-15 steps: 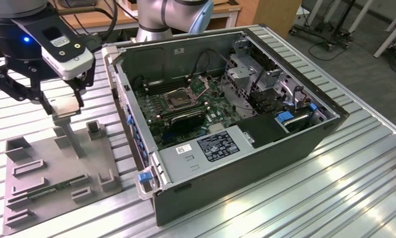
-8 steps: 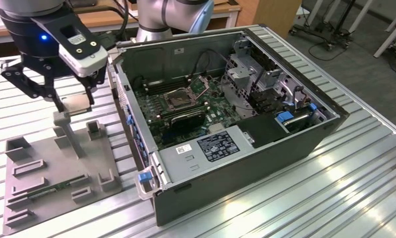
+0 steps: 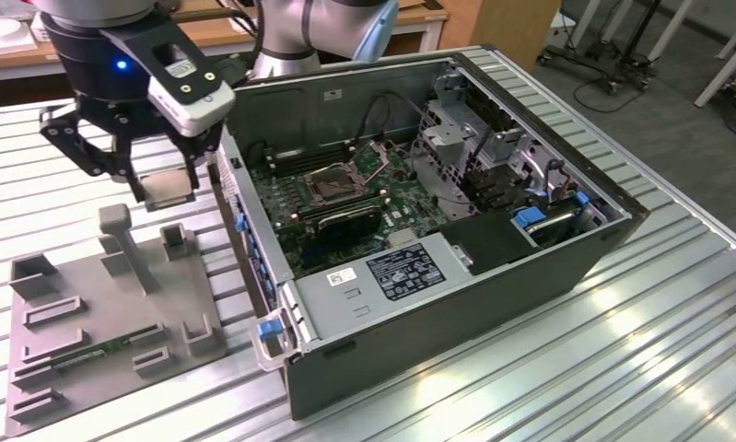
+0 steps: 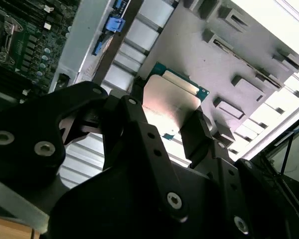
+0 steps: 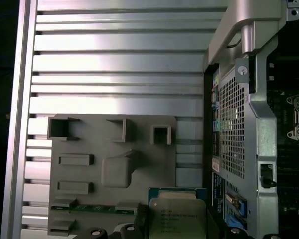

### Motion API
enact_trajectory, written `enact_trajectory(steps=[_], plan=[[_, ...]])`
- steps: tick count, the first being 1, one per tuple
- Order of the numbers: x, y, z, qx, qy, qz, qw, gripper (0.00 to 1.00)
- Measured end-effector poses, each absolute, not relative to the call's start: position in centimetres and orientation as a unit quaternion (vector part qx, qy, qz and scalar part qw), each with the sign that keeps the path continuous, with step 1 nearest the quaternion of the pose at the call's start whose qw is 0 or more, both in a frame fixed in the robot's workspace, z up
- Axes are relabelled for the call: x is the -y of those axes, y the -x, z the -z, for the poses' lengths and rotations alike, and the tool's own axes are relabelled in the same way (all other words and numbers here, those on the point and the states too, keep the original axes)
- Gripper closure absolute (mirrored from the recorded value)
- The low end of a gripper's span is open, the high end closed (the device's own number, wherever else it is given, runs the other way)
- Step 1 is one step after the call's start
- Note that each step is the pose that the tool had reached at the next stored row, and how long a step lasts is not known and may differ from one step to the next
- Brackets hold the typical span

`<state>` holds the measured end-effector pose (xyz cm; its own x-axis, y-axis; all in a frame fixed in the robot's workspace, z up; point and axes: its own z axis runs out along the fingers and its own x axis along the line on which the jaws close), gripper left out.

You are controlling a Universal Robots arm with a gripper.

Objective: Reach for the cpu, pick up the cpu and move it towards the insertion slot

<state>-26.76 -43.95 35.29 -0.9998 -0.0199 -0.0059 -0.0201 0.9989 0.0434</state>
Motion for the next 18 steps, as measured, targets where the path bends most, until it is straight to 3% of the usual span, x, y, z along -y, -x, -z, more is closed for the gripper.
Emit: enact_trajectory(steps=[18], plan=[[43.9, 21.5, -35.3, -1.0, 0.01, -0.022, 0.003, 0.46]])
